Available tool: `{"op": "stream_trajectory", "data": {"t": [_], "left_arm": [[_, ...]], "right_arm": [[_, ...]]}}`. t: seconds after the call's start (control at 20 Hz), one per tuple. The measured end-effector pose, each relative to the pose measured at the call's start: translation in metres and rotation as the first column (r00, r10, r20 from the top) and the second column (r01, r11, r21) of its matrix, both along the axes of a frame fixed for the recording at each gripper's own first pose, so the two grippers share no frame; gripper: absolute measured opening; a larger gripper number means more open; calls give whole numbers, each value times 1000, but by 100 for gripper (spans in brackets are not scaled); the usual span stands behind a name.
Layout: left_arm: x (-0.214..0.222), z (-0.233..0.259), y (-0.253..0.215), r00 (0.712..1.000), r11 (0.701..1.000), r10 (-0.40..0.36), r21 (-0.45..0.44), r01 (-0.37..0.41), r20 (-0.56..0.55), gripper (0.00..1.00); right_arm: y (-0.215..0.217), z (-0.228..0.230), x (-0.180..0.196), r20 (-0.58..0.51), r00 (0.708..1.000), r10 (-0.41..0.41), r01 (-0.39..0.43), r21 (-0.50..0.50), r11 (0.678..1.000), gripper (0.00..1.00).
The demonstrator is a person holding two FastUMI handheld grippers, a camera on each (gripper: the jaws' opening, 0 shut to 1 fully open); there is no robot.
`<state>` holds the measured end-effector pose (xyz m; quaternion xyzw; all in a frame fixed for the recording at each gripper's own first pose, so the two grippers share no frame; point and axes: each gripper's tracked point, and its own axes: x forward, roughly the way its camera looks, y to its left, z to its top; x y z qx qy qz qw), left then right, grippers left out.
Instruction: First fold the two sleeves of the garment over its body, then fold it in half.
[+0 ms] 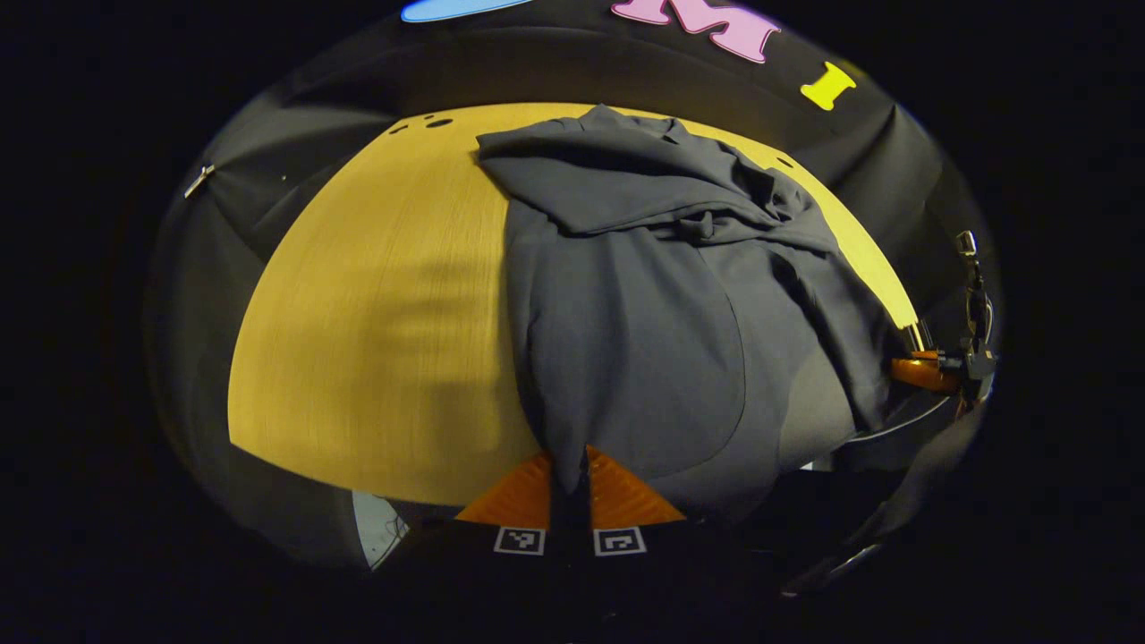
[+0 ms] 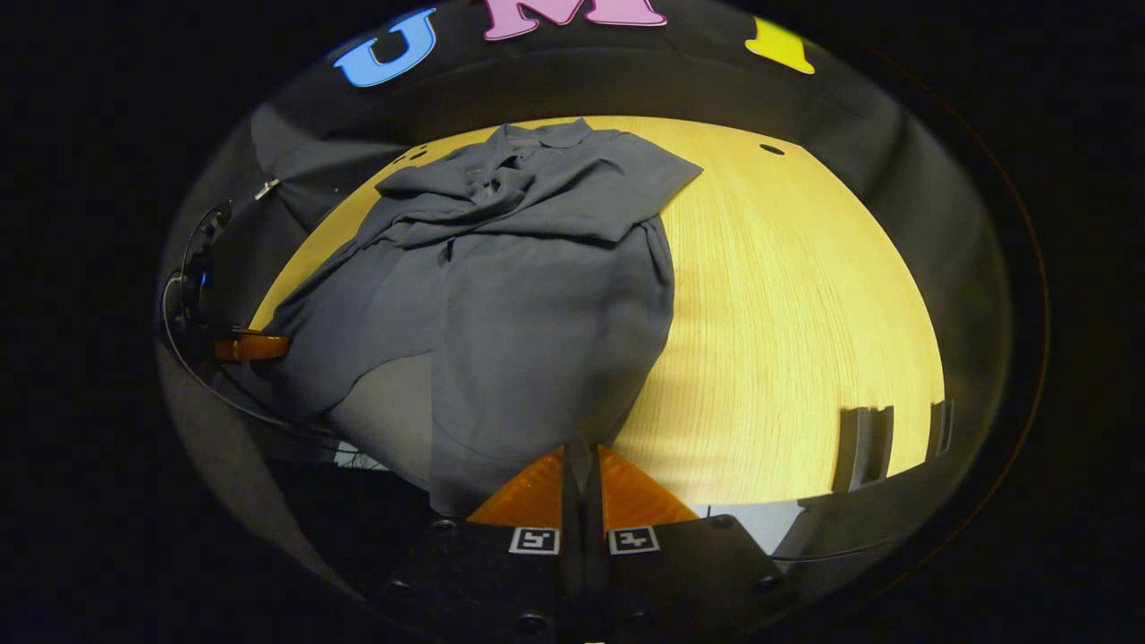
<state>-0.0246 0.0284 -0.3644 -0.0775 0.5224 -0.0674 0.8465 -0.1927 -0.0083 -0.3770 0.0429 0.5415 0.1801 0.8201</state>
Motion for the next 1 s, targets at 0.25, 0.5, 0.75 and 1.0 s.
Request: {"op": "stream_trajectory", "data": {"t": [0.25, 0.5, 0.75, 1.0], "left_arm": [[15, 51, 0, 998, 999, 9, -38, -7, 69, 6], [79, 120, 5, 973, 995, 66, -88, -48, 220, 5], [153, 163, 15, 933, 993, 94, -95, -64, 347, 5], [200, 185, 17, 898, 990, 126, -108, -88, 421, 5]], "right_arm": [[1, 43, 19, 65, 997, -39, 35, 58, 998, 5], [-3, 96, 78, 219, 969, -115, 90, 122, 988, 5], [-4, 132, 154, 348, 919, -183, 128, 174, 976, 5], [-2, 143, 215, 421, 879, -224, 152, 196, 969, 5]]}}
